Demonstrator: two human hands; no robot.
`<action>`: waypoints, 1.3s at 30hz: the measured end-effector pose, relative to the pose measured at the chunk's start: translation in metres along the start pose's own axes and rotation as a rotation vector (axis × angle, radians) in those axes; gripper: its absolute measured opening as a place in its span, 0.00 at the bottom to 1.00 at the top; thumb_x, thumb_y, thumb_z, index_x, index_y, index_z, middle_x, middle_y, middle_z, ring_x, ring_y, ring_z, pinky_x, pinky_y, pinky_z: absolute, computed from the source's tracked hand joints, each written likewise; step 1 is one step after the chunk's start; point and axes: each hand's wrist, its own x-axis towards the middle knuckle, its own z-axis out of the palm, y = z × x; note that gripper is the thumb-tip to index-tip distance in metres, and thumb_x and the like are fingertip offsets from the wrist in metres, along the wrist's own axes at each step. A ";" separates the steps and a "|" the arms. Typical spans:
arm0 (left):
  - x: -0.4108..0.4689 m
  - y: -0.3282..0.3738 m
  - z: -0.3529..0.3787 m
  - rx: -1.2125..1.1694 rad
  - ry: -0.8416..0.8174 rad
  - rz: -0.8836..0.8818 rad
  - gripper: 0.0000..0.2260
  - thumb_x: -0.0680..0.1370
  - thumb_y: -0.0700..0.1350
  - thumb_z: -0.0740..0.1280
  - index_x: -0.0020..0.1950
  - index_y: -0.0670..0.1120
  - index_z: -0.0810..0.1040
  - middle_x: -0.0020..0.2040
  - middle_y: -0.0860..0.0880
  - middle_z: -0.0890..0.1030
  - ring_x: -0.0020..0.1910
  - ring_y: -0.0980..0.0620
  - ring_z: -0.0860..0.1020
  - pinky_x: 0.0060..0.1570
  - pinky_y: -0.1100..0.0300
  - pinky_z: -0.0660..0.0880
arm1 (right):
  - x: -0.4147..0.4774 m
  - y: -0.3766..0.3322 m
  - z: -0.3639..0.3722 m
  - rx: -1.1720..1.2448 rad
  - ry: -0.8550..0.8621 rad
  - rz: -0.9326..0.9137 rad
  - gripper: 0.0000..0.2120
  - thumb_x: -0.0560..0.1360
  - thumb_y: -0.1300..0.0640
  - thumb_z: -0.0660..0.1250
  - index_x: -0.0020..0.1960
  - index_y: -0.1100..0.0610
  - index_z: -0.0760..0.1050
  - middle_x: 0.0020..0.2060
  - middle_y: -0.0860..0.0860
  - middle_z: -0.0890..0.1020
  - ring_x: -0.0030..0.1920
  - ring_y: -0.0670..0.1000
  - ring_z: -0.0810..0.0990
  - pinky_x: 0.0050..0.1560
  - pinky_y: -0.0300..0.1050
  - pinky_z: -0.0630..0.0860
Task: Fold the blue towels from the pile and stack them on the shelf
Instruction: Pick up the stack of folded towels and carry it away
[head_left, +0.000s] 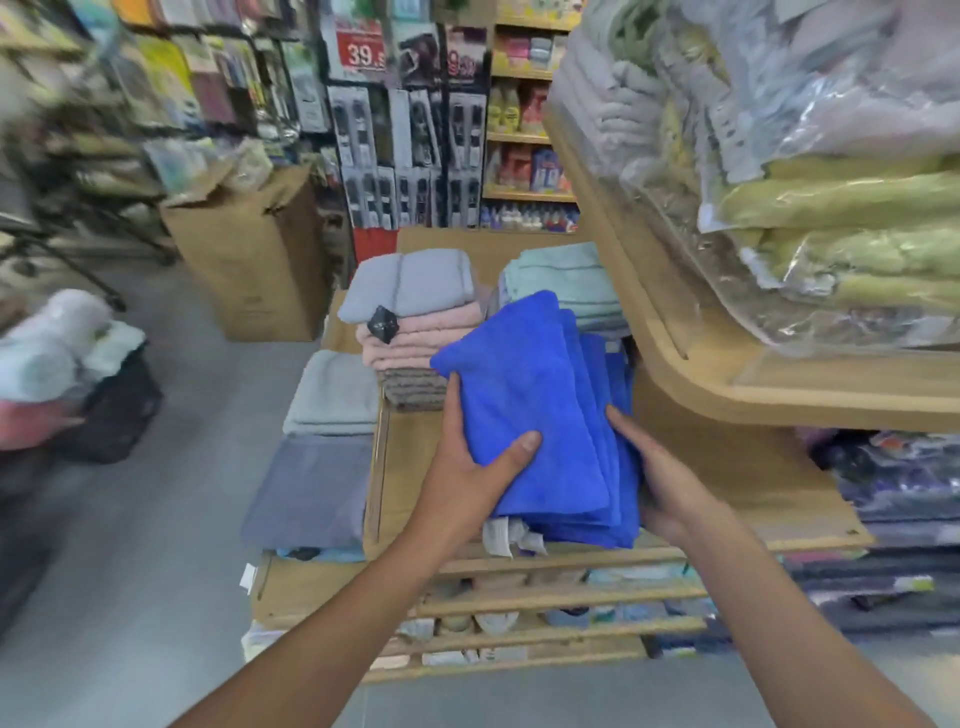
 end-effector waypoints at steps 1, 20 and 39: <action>0.003 -0.003 0.003 0.041 0.040 -0.014 0.44 0.68 0.67 0.76 0.77 0.69 0.54 0.67 0.76 0.70 0.66 0.71 0.72 0.57 0.72 0.73 | 0.012 -0.002 -0.006 0.016 -0.036 0.034 0.33 0.62 0.39 0.83 0.63 0.52 0.83 0.64 0.56 0.82 0.62 0.57 0.83 0.51 0.50 0.83; 0.060 -0.072 0.047 -0.294 0.028 -0.569 0.28 0.75 0.74 0.59 0.64 0.60 0.82 0.64 0.52 0.83 0.64 0.50 0.80 0.63 0.51 0.75 | 0.055 0.012 -0.105 0.108 0.326 -0.019 0.19 0.81 0.39 0.63 0.56 0.54 0.82 0.51 0.53 0.87 0.49 0.56 0.85 0.51 0.55 0.80; 0.059 -0.071 0.081 -0.217 0.031 -0.523 0.22 0.84 0.62 0.53 0.52 0.59 0.87 0.54 0.54 0.87 0.52 0.54 0.85 0.44 0.63 0.81 | 0.036 -0.002 -0.112 -0.071 0.340 -0.061 0.18 0.81 0.42 0.62 0.51 0.51 0.85 0.51 0.52 0.88 0.47 0.54 0.87 0.51 0.53 0.79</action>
